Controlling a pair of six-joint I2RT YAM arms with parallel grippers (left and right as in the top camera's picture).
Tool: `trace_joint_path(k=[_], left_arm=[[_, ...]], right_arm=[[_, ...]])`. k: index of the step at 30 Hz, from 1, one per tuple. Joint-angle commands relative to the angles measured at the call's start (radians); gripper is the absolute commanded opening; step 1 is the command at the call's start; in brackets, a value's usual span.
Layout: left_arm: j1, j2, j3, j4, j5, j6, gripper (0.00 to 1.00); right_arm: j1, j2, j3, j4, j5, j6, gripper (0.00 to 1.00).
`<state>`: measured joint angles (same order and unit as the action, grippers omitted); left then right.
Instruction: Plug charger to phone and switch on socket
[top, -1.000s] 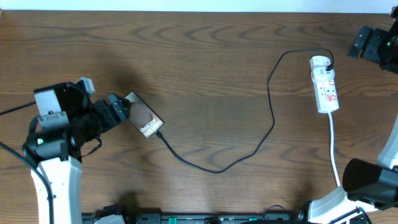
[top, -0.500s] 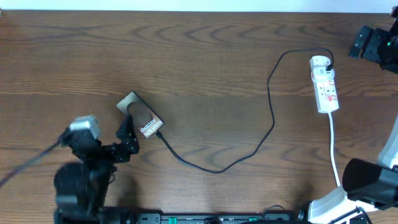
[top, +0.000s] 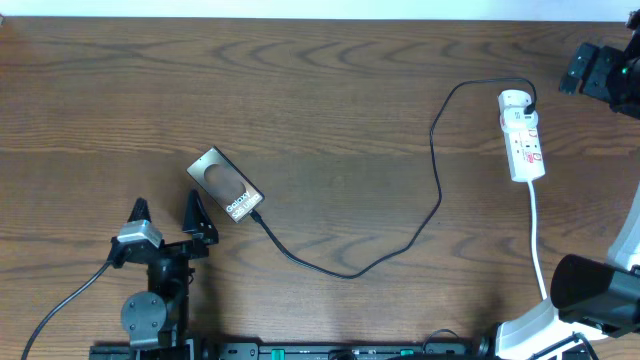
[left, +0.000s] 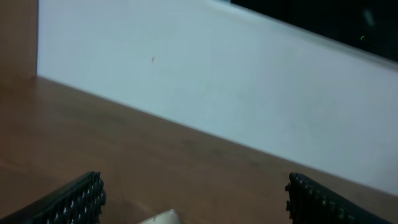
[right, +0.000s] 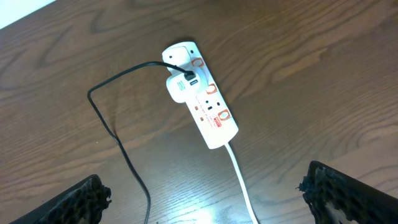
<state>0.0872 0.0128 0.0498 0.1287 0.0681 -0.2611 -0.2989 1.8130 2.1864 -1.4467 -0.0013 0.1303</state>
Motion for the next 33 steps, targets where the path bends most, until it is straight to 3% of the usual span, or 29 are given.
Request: trace_joint_path(k=[1, 6, 33], left_arm=[[0.007, -0.012, -0.04, -0.045, -0.013, 0.01, 0.91], [0.007, -0.012, -0.046, -0.204, -0.013, 0.01, 0.91], [0.007, -0.008, -0.046, -0.196, -0.013, 0.01, 0.91]], right_arm=[[0.005, 0.0, 0.002, -0.001, 0.01, 0.015, 0.99], [0.005, 0.0, 0.002, -0.001, 0.01, 0.015, 0.99], [0.005, 0.0, 0.002, -0.001, 0.01, 0.015, 0.99]])
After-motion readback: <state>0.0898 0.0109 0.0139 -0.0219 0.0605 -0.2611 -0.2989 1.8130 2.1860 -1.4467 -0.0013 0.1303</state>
